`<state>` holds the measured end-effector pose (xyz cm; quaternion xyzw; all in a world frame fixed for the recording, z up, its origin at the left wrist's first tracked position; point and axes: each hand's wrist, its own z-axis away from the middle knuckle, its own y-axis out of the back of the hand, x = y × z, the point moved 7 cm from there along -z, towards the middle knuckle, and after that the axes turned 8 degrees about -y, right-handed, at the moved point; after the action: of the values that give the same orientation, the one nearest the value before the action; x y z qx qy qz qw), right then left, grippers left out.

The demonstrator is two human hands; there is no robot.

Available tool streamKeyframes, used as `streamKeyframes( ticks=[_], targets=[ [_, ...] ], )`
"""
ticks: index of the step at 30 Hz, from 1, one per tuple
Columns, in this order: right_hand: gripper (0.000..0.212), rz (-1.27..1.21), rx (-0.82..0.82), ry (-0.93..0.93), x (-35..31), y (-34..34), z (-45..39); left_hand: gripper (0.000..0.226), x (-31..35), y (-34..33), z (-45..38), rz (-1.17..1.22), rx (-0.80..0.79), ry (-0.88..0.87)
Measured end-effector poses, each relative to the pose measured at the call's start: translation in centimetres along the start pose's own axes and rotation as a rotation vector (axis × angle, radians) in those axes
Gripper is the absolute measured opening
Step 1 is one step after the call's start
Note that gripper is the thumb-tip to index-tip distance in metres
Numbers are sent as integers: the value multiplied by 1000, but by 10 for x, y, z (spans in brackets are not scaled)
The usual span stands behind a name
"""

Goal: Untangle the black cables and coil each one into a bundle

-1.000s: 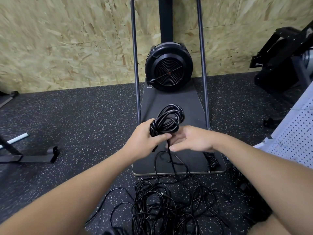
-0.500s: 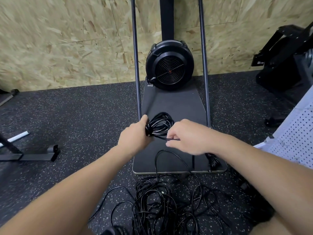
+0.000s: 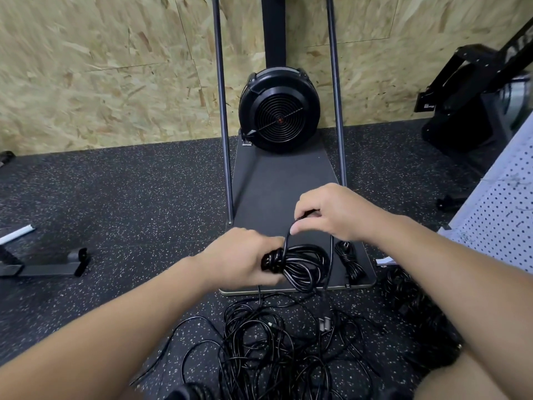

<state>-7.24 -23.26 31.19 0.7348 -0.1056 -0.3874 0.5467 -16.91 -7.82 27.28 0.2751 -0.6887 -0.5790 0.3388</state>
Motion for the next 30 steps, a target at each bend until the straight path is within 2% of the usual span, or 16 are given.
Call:
streamKeyframes(
  ticks=[6, 9, 11, 13, 15, 17, 20, 23, 28, 30],
  targets=[
    [14, -49, 40, 109, -10, 4, -7, 35, -6, 44, 11, 280, 213, 55],
    [27, 38, 7, -1, 7, -2, -10, 35, -6, 55, 13, 463, 285, 142],
    [33, 33, -13, -99, 22, -5, -9, 54, -9, 64, 14, 564, 362, 177],
    [19, -72, -53, -127, 26, -12, -7, 70, -12, 68, 15, 628, 403, 198],
    [7, -238, -180, -170, 23, -24, -3, 65, -16, 65, 15, 660, 402, 216],
    [15, -271, -294, -204, 26, -38, 0, 50, -20, 58, 15, 652, 389, 249],
    [36, -112, -345, -228, 37, -47, 4, 35, -29, 54, 15, 668, 457, 328],
    [44, -68, -381, -263, 44, -50, 10, 31, -44, 56, 17, 689, 528, 407],
    [48, -138, -261, -234, 45, -51, 6, 32, -44, 45, 11, 759, 468, 385],
    [52, -256, -320, -264, 41, -52, 5, 31, -46, 45, 9, 794, 499, 382]
  ],
)
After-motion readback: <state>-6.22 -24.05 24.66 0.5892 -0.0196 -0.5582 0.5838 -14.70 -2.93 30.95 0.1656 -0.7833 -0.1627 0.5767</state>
